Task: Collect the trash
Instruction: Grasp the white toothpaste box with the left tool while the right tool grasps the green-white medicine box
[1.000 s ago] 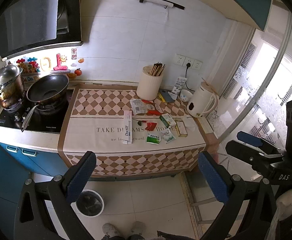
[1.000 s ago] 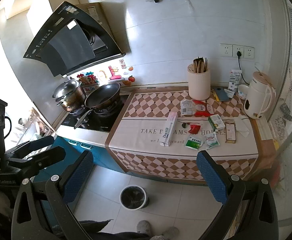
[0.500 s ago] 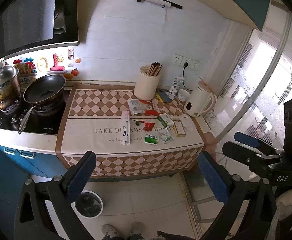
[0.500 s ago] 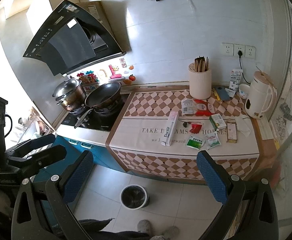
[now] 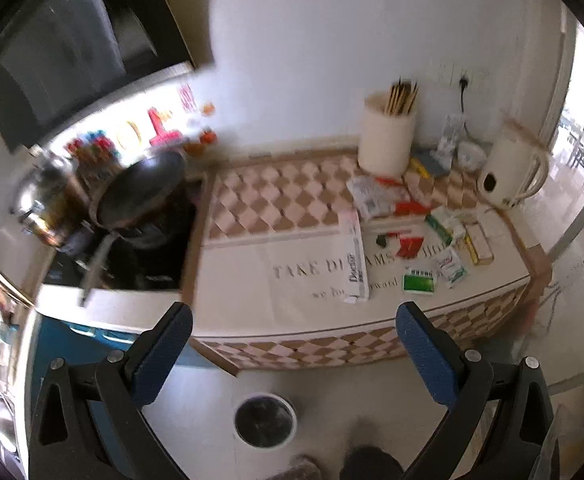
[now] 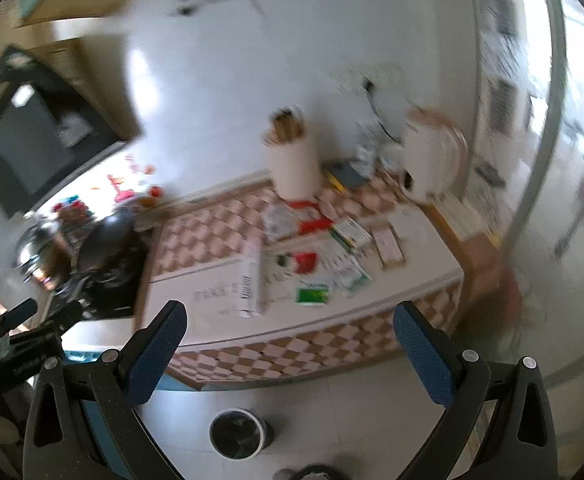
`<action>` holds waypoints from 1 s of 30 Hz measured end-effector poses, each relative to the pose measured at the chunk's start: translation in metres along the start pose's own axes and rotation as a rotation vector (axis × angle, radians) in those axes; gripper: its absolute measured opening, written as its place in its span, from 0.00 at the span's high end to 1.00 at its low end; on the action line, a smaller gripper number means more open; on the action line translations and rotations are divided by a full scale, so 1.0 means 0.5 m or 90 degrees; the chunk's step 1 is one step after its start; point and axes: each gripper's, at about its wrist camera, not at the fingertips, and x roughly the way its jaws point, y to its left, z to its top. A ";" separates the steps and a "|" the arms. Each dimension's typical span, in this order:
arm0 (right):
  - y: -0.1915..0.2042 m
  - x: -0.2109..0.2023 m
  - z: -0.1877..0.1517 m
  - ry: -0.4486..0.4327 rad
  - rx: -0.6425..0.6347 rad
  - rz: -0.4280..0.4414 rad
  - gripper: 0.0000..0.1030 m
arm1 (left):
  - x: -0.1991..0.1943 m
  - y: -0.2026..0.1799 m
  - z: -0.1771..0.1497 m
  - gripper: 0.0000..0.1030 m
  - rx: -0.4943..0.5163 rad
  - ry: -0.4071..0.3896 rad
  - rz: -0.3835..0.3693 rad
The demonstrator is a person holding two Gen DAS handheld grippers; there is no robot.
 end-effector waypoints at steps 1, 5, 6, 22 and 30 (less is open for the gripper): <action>-0.014 0.021 0.007 0.010 0.009 -0.002 0.00 | 0.025 -0.008 0.007 0.00 0.000 0.014 -0.002; -0.078 0.158 0.035 0.065 0.036 -0.031 0.00 | 0.170 -0.060 0.050 0.00 0.011 0.080 0.005; -0.091 0.191 0.041 0.076 0.041 -0.038 0.00 | 0.212 -0.074 0.060 0.00 0.015 0.098 0.004; -0.257 0.857 0.191 0.315 -0.054 -0.095 0.03 | 0.715 -0.180 0.118 0.37 0.006 0.375 0.030; -0.224 1.024 0.210 0.358 -0.140 -0.118 0.04 | 0.743 -0.180 0.131 0.57 -0.029 0.374 0.028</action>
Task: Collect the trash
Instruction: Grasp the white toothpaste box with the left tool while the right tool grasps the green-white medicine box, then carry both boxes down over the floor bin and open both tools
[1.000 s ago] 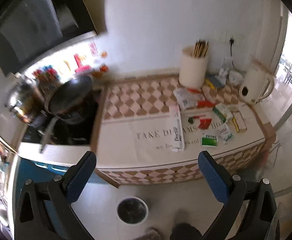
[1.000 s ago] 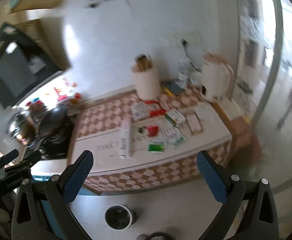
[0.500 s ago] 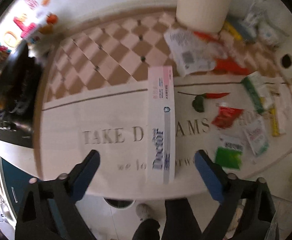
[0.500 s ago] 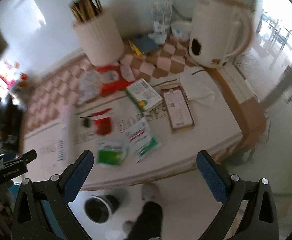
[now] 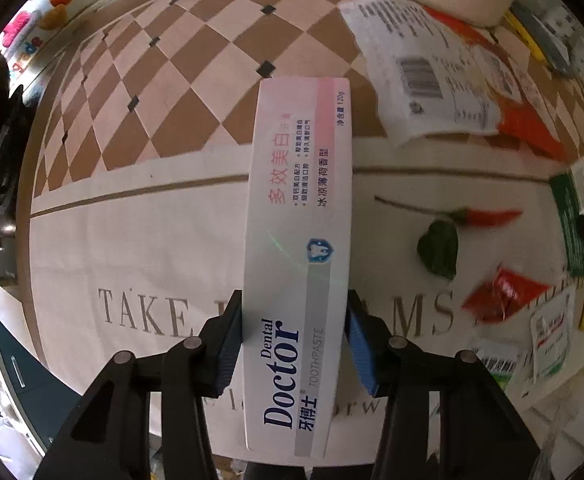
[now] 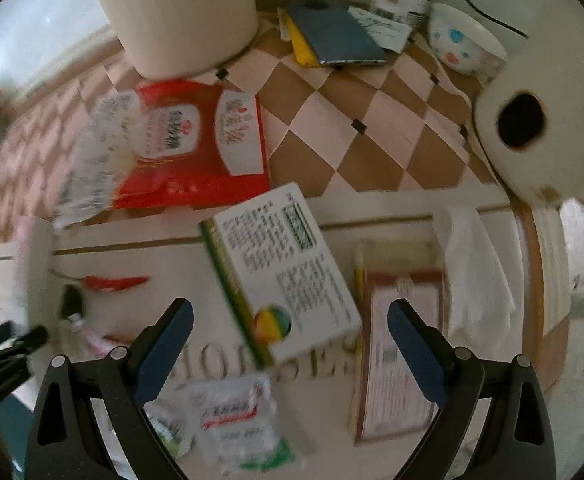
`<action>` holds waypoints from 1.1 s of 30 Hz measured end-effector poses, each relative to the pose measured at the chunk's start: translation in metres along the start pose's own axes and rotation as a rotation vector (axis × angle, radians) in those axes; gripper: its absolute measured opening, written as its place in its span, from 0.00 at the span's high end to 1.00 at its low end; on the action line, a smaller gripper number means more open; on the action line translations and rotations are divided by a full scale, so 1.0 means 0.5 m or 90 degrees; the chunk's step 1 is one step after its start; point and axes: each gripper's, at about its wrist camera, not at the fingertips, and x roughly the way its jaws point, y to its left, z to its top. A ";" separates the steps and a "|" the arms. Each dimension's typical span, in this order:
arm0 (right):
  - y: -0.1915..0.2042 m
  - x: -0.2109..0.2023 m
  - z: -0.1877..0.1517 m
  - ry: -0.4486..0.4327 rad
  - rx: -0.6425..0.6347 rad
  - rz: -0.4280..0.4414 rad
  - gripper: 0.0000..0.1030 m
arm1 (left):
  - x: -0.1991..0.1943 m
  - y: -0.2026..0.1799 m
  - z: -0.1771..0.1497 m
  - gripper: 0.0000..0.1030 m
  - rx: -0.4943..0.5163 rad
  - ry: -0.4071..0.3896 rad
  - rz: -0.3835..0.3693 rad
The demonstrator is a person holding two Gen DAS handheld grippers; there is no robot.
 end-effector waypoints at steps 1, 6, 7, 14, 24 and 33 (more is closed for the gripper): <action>0.002 0.008 0.005 0.005 -0.004 -0.005 0.04 | 0.000 0.001 0.003 0.57 -0.008 0.001 -0.001; 0.014 0.035 0.025 0.010 -0.010 -0.021 0.20 | 0.003 0.005 0.023 0.57 -0.034 -0.004 0.005; 0.014 0.032 0.026 0.010 0.000 -0.014 0.27 | 0.003 0.004 0.027 0.57 -0.035 -0.007 0.009; 0.030 0.039 0.044 0.045 0.030 0.039 0.28 | 0.013 -0.009 0.018 0.57 -0.026 -0.006 0.018; 0.078 0.069 0.064 0.039 0.017 0.012 0.30 | 0.002 0.006 0.039 0.58 -0.034 -0.041 0.027; 0.109 -0.055 0.023 -0.039 0.050 0.012 0.30 | -0.128 0.020 0.002 0.58 -0.038 -0.154 0.070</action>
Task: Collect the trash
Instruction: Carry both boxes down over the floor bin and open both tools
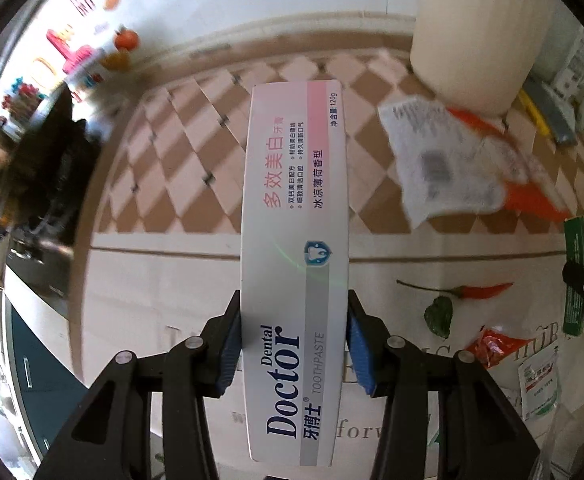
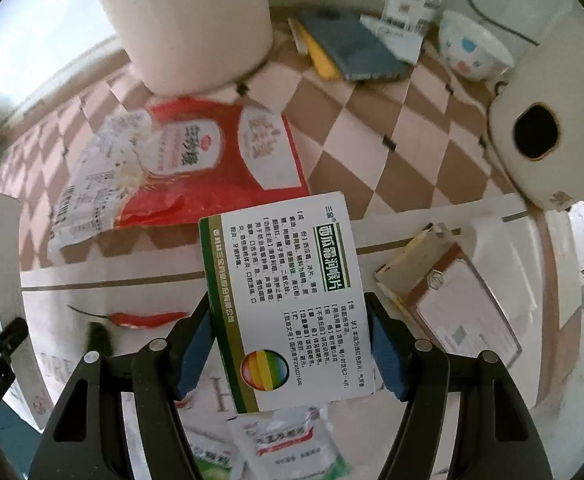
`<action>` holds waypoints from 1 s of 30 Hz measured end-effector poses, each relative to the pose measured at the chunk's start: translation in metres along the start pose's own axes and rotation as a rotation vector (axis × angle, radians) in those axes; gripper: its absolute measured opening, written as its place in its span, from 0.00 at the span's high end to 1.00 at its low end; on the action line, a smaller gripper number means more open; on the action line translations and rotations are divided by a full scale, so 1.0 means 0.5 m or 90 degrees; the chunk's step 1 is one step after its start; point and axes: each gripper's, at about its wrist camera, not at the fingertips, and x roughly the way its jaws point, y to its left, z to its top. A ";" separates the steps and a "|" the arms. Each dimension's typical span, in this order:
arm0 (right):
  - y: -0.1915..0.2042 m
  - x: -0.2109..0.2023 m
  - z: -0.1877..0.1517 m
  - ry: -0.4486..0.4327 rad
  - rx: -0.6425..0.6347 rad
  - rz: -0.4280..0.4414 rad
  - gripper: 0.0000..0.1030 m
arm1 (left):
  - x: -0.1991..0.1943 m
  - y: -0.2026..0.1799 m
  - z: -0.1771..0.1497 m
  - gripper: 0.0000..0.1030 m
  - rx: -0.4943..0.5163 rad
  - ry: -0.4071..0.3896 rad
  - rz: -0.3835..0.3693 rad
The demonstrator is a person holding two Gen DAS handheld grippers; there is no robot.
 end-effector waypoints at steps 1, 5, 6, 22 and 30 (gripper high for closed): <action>0.006 -0.016 -0.006 -0.009 0.002 0.002 0.30 | -0.018 0.006 -0.003 0.58 0.000 -0.011 -0.001; 0.033 -0.075 -0.035 -0.043 0.008 0.012 0.30 | -0.054 0.036 -0.014 0.59 -0.006 -0.044 -0.004; 0.035 -0.089 -0.041 -0.049 0.009 0.015 0.30 | -0.067 0.041 -0.021 0.59 -0.009 -0.053 -0.003; 0.158 -0.230 -0.190 -0.148 -0.016 0.039 0.31 | -0.197 0.265 -0.193 0.59 -0.024 -0.170 -0.013; 0.309 -0.277 -0.402 -0.143 -0.003 0.086 0.31 | -0.183 0.432 -0.373 0.59 -0.033 -0.145 -0.031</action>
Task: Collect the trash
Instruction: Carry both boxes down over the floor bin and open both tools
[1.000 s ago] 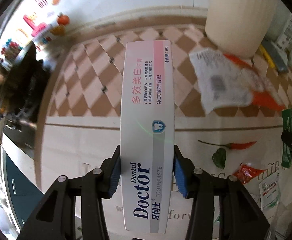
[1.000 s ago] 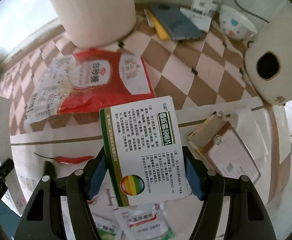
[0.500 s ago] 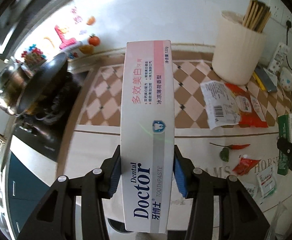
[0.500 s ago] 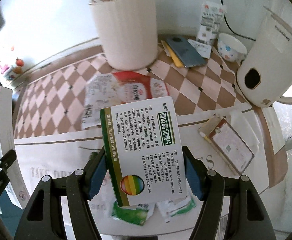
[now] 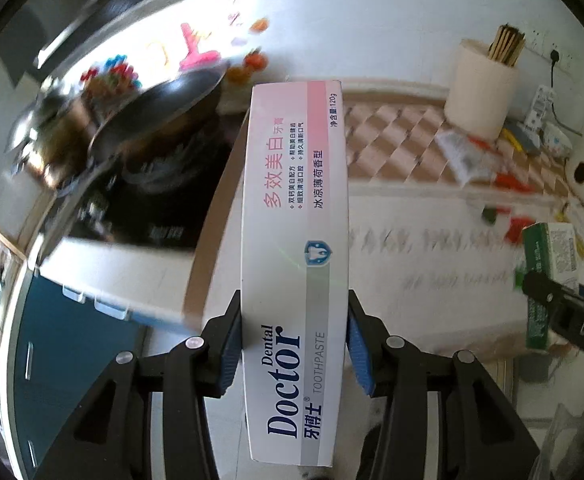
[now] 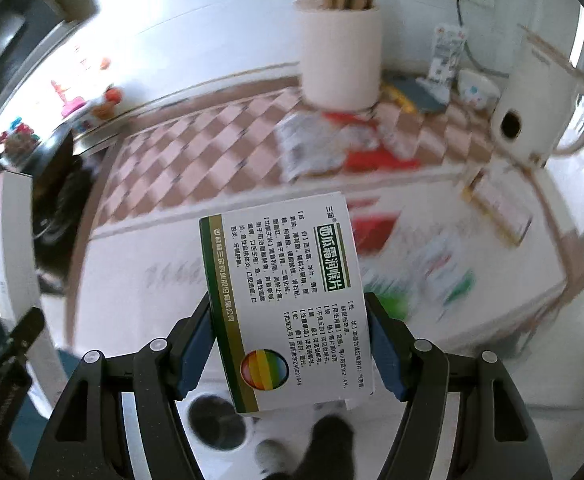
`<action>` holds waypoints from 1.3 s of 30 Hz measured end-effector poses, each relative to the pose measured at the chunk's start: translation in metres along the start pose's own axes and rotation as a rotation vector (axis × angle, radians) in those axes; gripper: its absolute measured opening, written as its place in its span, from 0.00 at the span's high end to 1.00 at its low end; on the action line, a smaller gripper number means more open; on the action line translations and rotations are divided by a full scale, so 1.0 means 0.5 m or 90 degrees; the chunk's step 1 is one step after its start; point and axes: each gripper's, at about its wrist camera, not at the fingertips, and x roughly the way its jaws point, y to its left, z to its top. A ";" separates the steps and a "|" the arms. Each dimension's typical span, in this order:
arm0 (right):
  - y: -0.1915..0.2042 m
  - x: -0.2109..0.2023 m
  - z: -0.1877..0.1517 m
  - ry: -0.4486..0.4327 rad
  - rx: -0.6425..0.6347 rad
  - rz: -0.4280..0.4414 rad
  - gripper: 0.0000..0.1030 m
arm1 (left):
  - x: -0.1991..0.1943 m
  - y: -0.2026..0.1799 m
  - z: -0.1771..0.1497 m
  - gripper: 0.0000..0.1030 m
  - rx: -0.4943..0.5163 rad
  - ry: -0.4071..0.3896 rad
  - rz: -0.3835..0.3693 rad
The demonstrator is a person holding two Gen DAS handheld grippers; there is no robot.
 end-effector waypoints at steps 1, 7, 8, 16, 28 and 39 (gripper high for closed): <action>0.029 -0.001 -0.041 0.009 0.000 0.012 0.31 | 0.011 0.026 -0.033 0.59 -0.003 0.020 -0.004; 0.137 0.057 -0.243 0.098 -0.009 0.052 0.31 | 0.126 0.129 -0.206 0.59 -0.040 0.173 -0.046; 0.152 0.079 -0.281 0.121 -0.018 0.054 0.31 | 0.155 0.137 -0.235 0.59 -0.044 0.203 -0.057; 0.210 0.365 -0.587 0.293 -0.054 0.043 0.31 | 0.543 0.172 -0.498 0.59 -0.111 0.439 -0.146; 0.272 0.787 -0.872 0.430 -0.032 0.115 0.29 | 0.950 0.184 -0.716 0.13 -0.180 0.545 -0.158; 0.340 0.866 -0.925 0.442 -0.100 0.105 0.01 | 0.859 0.222 -0.751 0.02 -0.146 0.475 -0.009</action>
